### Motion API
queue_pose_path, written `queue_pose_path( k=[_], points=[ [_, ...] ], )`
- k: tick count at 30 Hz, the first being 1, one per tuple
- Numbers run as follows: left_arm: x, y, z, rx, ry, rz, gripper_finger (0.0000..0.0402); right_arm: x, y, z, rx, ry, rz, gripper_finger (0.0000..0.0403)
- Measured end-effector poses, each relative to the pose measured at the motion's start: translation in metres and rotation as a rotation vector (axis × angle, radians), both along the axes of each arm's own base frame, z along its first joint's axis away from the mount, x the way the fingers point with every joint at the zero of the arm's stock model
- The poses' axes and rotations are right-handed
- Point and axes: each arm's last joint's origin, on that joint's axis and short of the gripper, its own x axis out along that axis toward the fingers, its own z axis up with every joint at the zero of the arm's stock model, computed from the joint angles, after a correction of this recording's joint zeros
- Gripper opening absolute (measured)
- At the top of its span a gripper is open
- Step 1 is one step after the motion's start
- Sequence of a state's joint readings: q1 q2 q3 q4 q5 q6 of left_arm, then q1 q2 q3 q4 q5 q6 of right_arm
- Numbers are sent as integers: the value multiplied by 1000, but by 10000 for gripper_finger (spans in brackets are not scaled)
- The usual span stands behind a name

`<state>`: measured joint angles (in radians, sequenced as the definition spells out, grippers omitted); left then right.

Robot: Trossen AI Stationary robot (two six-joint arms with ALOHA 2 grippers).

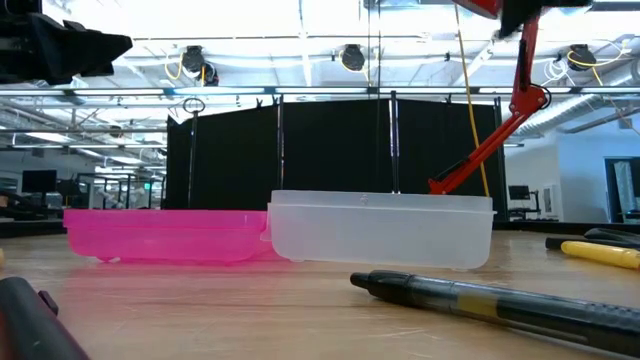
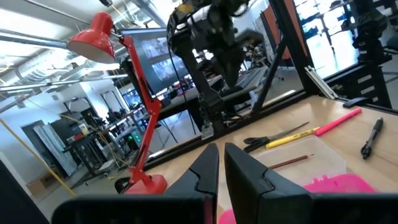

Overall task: Pick & place school supplies into a supply box
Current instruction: Put the black scissors into the pink box

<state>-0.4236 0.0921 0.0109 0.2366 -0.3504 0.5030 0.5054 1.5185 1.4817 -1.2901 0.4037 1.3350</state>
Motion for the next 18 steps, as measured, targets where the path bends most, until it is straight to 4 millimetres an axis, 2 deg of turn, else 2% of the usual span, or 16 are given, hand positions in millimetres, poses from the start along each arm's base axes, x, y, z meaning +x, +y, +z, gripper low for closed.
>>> queue_pose_path(
  k=[5, 8, 12, 18],
  points=[
    [0, 0, 0, 0, 0, 0, 35, -13, -4, -16, -34, 157, -283, 1],
    [0, 0, 0, -6, 0, -1, 35, -16, -10, -29, -37, 217, -333, 15],
    [0, 0, 0, -14, 1, -2, 35, -18, -14, -52, -5, 296, -340, 64],
    [0, 0, 0, -19, 1, -3, 35, -19, -28, -91, -6, 307, -386, 145]
  ],
)
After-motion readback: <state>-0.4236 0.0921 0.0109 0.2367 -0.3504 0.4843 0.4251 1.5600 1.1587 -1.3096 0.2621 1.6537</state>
